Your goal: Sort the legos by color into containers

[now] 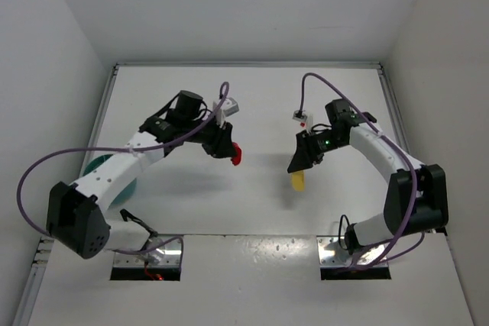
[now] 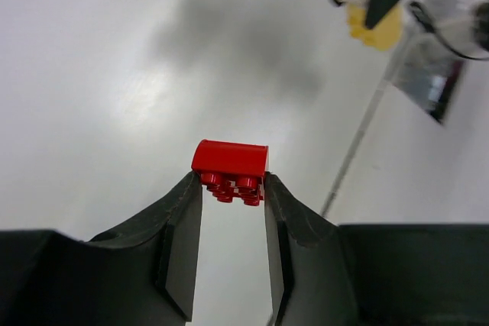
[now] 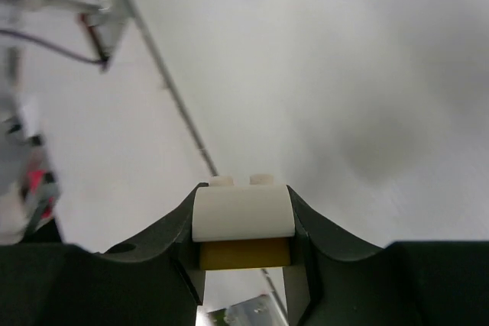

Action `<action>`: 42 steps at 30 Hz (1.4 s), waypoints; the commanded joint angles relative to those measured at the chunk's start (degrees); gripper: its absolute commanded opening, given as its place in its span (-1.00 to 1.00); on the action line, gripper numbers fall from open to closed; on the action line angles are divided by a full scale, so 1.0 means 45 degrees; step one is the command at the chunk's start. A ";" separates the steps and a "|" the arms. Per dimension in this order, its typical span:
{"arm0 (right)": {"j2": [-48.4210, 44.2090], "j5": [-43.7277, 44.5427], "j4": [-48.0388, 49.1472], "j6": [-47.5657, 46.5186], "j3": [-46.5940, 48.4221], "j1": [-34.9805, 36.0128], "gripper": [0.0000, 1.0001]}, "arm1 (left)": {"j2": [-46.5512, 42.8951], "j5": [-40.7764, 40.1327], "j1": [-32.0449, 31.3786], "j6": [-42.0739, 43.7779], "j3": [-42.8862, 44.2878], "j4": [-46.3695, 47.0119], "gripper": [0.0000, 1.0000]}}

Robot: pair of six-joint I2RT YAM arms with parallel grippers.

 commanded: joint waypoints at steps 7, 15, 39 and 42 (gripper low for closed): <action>-0.1363 0.6767 0.2914 0.2793 -0.0458 -0.0196 -1.00 | -0.2088 -0.7539 0.2698 0.0972 0.0524 -0.2577 -0.94; -0.0738 0.7633 0.3051 0.2910 -0.0108 -0.0196 -1.00 | -0.3377 -1.1586 0.5200 0.1225 0.0525 -0.3984 -1.00; 0.2387 0.6246 0.2191 0.2911 0.2296 -0.0196 -1.00 | -0.4765 -1.3153 1.1762 0.1127 -0.0411 -0.4748 -1.00; 0.2524 0.6111 0.2191 0.2910 0.2296 -0.0196 -1.00 | -0.4473 -1.2586 1.2817 0.1459 -0.0569 -0.4748 -1.00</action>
